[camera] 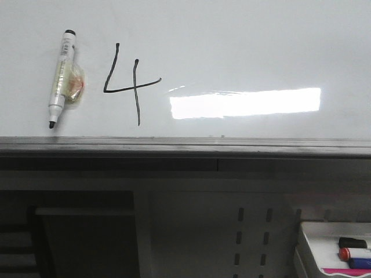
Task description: Write number 4 on whiteboard
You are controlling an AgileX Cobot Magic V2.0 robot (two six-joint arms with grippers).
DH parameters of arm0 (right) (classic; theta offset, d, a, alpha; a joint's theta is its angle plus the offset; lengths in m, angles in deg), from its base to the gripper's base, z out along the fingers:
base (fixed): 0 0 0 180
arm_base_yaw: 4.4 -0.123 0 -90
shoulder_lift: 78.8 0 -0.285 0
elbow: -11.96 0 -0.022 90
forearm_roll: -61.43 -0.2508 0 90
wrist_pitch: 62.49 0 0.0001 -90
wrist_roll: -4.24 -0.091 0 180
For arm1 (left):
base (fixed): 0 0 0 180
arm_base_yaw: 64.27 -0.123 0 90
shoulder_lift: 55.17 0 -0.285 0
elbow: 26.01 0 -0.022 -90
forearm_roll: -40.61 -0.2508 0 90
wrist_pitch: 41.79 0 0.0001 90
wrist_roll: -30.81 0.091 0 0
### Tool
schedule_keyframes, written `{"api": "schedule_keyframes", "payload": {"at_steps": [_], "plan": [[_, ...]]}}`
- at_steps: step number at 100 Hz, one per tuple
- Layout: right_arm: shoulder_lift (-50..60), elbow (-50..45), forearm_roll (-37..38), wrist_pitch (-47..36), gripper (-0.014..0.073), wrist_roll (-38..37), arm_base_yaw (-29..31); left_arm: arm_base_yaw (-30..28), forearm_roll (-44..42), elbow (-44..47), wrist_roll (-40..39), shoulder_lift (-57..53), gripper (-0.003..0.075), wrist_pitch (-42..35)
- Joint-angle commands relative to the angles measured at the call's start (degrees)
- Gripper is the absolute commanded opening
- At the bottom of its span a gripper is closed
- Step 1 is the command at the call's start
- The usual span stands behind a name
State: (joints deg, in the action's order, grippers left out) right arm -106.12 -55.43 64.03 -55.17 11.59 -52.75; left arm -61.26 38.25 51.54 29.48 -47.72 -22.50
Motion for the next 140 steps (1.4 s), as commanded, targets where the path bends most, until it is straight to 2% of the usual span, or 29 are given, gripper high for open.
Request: {"api": "schedule_keyframes", "payload": {"at_steps": [1, 44, 56, 73, 92, 107, 123, 140], "plan": [[-0.3, 1.5, 0.6, -4.5, -0.0064, 0.2, 0.1, -0.1, 0.1, 1.9, -0.2, -1.4, -0.002, -2.9], [-0.3, 1.5, 0.6, -5.3, -0.0064, 0.2, 0.1, -0.1, 0.1, 1.9, -0.2, -1.4, -0.002, -2.9], [-0.1, 1.5, 0.6, -5.9, -0.0064, 0.2, 2.3, -0.1, 0.1, 1.9, -0.2, -1.4, -0.002, -2.9], [-0.1, 1.5, 0.6, -6.8, -0.0064, 0.2, 13.2, -0.1, 0.1, 1.9, -0.2, -1.4, -0.002, -3.0], [-0.1, 1.5, 0.6, -7.3, -0.0064, 0.2, 31.9, -0.1, 0.1, 1.9, -0.2, -1.4, -0.002, -3.0], [0.4, 1.5, 0.6, -7.3, -0.0064, 0.2, 43.7, -0.1, 0.1, 1.9, -0.2, -1.4, -0.002, -3.0], [5.8, 0.1, 0.6, -5.2, -0.0064, 0.2, 51.4, -0.1, 0.1, 1.9, -0.2, -1.4, -0.002, -3.0], [17.7, -7.7, -2.9, -4.0, -0.0064, 0.2, 54.2, -0.1, 0.1, 1.9, -0.2, -1.4, -0.002, -3.0]]}}
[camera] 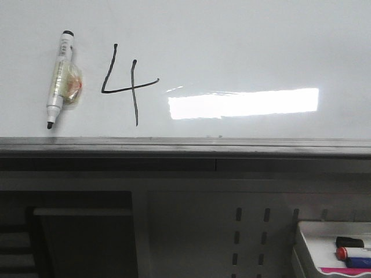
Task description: Write number 4 on whiteboard
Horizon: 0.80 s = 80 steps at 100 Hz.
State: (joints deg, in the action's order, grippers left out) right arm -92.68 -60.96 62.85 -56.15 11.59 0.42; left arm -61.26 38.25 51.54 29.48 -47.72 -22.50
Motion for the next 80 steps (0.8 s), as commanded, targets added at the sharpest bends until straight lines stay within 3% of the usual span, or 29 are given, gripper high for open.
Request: {"api": "schedule_keyframes", "payload": {"at_steps": [1, 9, 21, 80], "plan": [[4.6, -2.6, -2.2, -3.0, -0.0064, 0.2, 1.0, -0.1, 0.1, 1.9, -0.2, -1.4, -0.002, -3.0], [7.5, -6.6, -4.8, -2.3, -0.0064, 0.2, 1.0, -0.1, 0.1, 1.9, -0.2, -1.4, -0.002, -3.0], [7.5, -6.3, -5.4, 12.5, -0.0064, 0.2, 1.0, -0.1, 0.1, 1.9, -0.2, -1.4, -0.002, -3.0], [7.5, -6.3, -5.3, 12.1, -0.0064, 0.3, 1.1, -0.1, 0.1, 1.9, -0.2, -1.4, -0.002, -3.0]]}}
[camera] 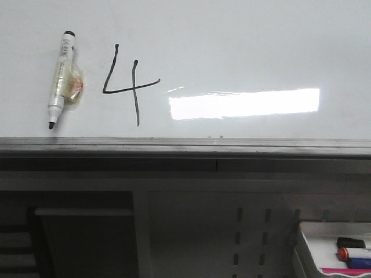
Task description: Write number 4 on whiteboard
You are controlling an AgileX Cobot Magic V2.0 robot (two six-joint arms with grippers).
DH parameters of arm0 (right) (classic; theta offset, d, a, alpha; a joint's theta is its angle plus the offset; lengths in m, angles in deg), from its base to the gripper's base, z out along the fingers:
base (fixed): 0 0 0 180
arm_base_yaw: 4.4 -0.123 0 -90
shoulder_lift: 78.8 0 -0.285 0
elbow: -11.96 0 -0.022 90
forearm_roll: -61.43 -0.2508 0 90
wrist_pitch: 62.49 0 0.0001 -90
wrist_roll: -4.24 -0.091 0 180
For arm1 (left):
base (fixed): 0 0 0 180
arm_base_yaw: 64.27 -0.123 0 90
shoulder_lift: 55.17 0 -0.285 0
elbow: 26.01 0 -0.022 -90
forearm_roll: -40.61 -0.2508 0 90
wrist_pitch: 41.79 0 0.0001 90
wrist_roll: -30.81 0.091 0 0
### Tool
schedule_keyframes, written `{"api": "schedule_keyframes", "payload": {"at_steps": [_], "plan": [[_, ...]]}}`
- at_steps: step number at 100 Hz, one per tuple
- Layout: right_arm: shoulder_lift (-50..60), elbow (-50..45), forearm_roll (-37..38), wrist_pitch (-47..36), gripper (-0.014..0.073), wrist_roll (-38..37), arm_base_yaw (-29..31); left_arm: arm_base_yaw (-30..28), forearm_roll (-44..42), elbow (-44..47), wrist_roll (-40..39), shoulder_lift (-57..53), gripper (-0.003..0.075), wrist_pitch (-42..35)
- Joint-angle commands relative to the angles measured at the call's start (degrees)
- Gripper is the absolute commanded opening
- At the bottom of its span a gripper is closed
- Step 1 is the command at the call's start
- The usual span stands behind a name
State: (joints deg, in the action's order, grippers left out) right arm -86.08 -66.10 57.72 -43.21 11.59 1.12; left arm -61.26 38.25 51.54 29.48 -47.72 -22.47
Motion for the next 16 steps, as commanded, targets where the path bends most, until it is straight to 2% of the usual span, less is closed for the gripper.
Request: {"api": "schedule_keyframes", "payload": {"at_steps": [1, 16], "plan": [[0.9, -1.1, -0.1, -0.8, -0.0064, 0.3, 0.4, -0.1, 0.1, 1.9, -0.2, -1.4, -0.002, -3.0], [0.9, -1.1, -0.1, -0.8, -0.0064, 0.3, 0.4, -0.1, 0.1, 1.9, -0.2, -1.4, -0.002, -3.0]]}}
